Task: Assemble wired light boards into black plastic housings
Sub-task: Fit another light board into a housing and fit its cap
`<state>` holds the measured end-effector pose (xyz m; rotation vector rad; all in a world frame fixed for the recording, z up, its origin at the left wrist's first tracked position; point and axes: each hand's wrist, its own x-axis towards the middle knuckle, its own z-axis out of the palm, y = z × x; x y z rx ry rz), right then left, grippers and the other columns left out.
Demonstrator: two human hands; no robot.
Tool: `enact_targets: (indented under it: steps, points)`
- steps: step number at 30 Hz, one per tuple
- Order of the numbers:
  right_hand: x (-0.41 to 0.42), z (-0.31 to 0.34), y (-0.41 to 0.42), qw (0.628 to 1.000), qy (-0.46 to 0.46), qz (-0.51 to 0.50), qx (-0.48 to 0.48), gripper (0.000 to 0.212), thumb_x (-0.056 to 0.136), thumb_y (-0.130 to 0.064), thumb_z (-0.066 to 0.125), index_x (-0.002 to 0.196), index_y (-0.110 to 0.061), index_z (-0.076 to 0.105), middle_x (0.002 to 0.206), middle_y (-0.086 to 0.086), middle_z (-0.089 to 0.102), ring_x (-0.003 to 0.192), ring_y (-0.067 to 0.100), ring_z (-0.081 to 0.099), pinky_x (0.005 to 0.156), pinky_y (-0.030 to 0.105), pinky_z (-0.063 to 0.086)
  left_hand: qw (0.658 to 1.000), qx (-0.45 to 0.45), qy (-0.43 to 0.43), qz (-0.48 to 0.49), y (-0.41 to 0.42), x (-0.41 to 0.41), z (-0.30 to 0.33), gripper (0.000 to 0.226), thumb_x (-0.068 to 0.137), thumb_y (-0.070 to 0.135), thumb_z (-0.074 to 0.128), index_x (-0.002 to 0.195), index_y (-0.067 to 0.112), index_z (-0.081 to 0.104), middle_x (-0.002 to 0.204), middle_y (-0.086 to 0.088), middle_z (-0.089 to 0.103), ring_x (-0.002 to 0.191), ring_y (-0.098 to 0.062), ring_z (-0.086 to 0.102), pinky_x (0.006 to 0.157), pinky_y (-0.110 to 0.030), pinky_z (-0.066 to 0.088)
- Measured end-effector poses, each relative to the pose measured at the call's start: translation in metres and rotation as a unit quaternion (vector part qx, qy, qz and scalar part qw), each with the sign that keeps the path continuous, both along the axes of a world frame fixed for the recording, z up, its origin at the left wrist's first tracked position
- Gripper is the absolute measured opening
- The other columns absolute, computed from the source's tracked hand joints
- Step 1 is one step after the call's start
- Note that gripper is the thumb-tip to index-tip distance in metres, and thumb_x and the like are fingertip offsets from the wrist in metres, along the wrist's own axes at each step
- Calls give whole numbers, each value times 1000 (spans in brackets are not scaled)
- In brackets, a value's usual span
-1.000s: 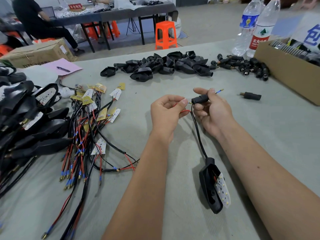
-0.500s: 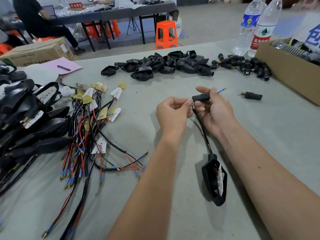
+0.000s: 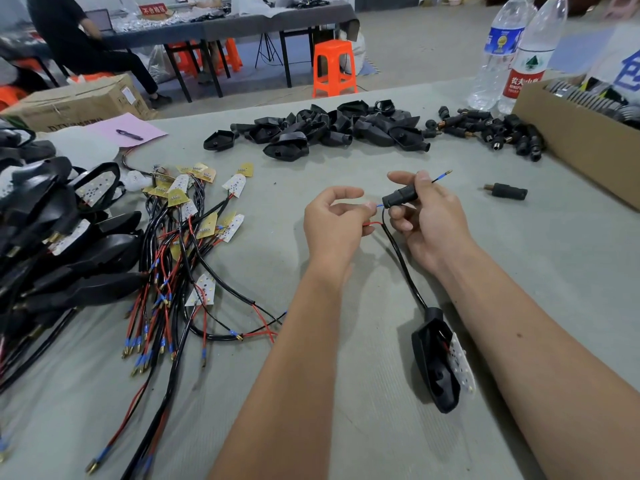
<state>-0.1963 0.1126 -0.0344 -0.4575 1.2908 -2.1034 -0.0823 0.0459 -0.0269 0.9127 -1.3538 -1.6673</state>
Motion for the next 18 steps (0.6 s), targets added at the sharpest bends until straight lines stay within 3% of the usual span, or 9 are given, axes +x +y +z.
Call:
enact_targets:
  steps: [6, 10, 15, 18]
  points:
    - [1, 1, 3, 999, -18, 23, -33, 39, 111, -30, 43, 107, -8, 75, 69, 1, 65, 55, 14, 54, 46, 21, 39, 994, 74, 69, -35, 6, -3, 5, 15, 90, -4, 72, 83, 8, 65, 78, -6, 72, 66, -9, 68, 61, -21, 55]
    - [1, 2, 3, 998, -33, 27, -45, 36, 111, -30, 46, 110, -9, 75, 68, 0, 64, 56, 13, 55, 46, 20, 40, 996, 58, 66, -21, 9, -6, 4, 16, 88, -3, 75, 82, 8, 66, 80, -7, 70, 65, -10, 64, 63, -21, 55]
    - [0, 3, 2, 998, -53, -14, -42, 36, 110, -30, 47, 108, -8, 75, 72, 2, 65, 55, 13, 57, 46, 20, 40, 997, 64, 36, -10, 7, -7, 4, 11, 94, 13, 73, 90, 4, 69, 80, -9, 70, 61, -12, 63, 70, -24, 60]
    - [-1, 3, 2, 997, -57, -27, -41, 35, 110, -29, 46, 107, -8, 74, 80, 7, 63, 54, 14, 56, 46, 20, 39, 998, 57, 17, 14, 2, -6, 4, 10, 94, 9, 71, 88, 2, 69, 72, -6, 65, 54, -12, 58, 67, -25, 60]
